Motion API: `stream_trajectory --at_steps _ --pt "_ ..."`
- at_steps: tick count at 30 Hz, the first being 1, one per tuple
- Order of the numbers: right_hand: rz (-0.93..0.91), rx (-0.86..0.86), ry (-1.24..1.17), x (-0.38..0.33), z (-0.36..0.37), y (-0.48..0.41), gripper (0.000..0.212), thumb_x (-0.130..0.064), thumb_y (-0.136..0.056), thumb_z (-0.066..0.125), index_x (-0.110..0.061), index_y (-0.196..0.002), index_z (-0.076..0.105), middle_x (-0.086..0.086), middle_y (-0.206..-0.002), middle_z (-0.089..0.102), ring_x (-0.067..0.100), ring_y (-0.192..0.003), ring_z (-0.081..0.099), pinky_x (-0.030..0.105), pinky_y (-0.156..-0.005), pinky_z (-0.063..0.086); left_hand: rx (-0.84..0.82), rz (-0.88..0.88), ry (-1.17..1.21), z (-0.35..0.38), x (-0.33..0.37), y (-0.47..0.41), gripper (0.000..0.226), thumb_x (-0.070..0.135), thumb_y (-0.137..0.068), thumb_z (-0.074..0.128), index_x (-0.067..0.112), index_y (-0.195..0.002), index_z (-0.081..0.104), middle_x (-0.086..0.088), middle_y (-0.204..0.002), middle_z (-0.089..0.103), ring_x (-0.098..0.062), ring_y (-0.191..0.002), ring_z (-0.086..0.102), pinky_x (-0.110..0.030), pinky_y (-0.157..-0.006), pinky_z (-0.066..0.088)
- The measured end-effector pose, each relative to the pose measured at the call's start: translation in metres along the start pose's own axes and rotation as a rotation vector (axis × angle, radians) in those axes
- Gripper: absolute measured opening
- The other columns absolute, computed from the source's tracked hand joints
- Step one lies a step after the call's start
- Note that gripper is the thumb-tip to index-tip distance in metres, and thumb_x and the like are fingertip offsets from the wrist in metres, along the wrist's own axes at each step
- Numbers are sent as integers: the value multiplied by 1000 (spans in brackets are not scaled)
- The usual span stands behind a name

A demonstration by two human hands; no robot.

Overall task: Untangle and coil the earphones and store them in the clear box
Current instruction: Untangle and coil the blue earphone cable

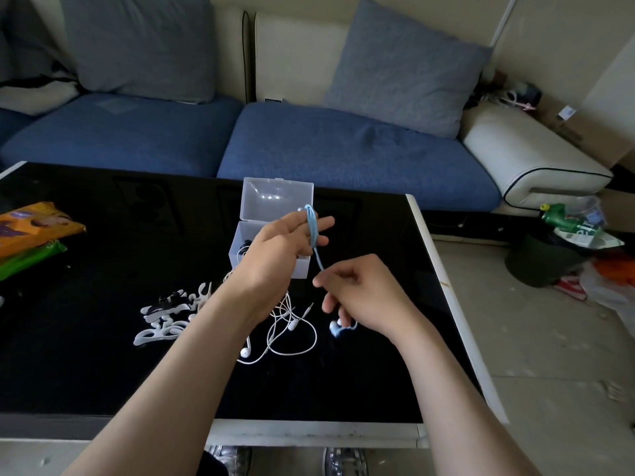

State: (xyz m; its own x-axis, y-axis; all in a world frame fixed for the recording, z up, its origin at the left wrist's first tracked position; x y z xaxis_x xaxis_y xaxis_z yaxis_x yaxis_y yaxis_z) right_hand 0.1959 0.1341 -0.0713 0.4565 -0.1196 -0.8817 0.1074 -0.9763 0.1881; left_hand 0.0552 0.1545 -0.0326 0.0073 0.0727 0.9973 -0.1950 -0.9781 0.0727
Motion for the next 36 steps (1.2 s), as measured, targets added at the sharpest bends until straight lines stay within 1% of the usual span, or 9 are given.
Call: stream_trajectory --at_steps 3,5,7,9,17,22,27,32,36 --pt "-68 -51 -3 -12 5 5 22 -24 -102 68 -13 -88 80 9 -65 73 23 -43 56 27 -49 45 9 5 -230 -3 -7 -3 53 1 -98 41 17 -145 58 9 -138 67 -3 -112 66 -14 -89 48" --pt "-149 9 -44 -22 -2 8 26 -21 -100 70 -10 -79 79 11 -57 67 23 -40 52 25 -45 39 -48 11 -401 2 -12 -1 52 19 -85 46 20 -134 64 9 -130 71 -17 -113 68 -36 -97 55" --pt "-205 130 -80 -28 -17 10 29 -17 -99 70 -11 -71 77 15 -52 61 23 -39 52 25 -45 39 -117 11 -550 8 -17 1 44 26 -77 45 21 -114 69 12 -107 74 -20 -106 67 -37 -94 51" --pt "-204 250 -170 -25 -33 10 33 -19 -100 69 -9 -69 74 15 -51 59 25 -43 56 29 -47 45 -176 -17 -505 13 -20 2 36 19 -81 44 18 -104 72 9 -89 74 -15 -92 62 -30 -83 47" --pt "-94 479 -305 -8 -58 15 39 -34 -102 69 -8 -75 70 6 -54 60 16 -48 56 30 -46 48 -306 -50 -160 31 -10 9 41 13 -82 46 -4 -109 73 -7 -77 61 -21 -83 55 -36 -87 44" --pt "-16 409 -300 -1 -52 8 43 -44 -104 65 -6 -84 75 9 -61 65 17 -55 60 32 -49 46 -273 -57 -13 31 -9 9 33 16 -110 45 -6 -114 70 1 -73 57 -9 -71 50 -17 -65 38" --pt "93 232 -266 8 -32 3 31 -34 -111 55 -11 -104 74 9 -93 78 20 -73 79 34 -70 57 -158 -38 156 20 -1 5 32 17 -110 48 1 -126 69 3 -93 69 -10 -87 60 -37 -84 33" --pt "69 82 -197 2 -8 3 34 -36 -111 55 -6 -104 71 1 -69 56 19 -56 65 31 -50 51 47 26 -22 1 0 3 24 14 -109 53 3 -121 71 0 -105 81 -5 -93 73 -11 -74 51" --pt "-41 59 -100 -4 0 -1 18 -22 -106 62 -14 -98 77 5 -70 68 17 -56 62 33 -52 48 149 97 -222 -8 -1 0 20 11 -109 54 7 -120 70 4 -103 82 -5 -99 76 -12 -81 56"
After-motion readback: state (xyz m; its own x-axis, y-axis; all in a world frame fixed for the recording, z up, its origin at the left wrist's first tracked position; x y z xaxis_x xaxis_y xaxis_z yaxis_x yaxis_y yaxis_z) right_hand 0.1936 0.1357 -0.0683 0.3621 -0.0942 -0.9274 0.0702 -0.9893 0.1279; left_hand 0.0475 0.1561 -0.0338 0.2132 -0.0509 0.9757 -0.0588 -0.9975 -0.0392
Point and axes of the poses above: each hand's wrist, its own y-axis away from the middle knuckle, its own z-axis out of the palm, x = y × z, the point moved 9 cm from there along -y, towards the middle knuckle
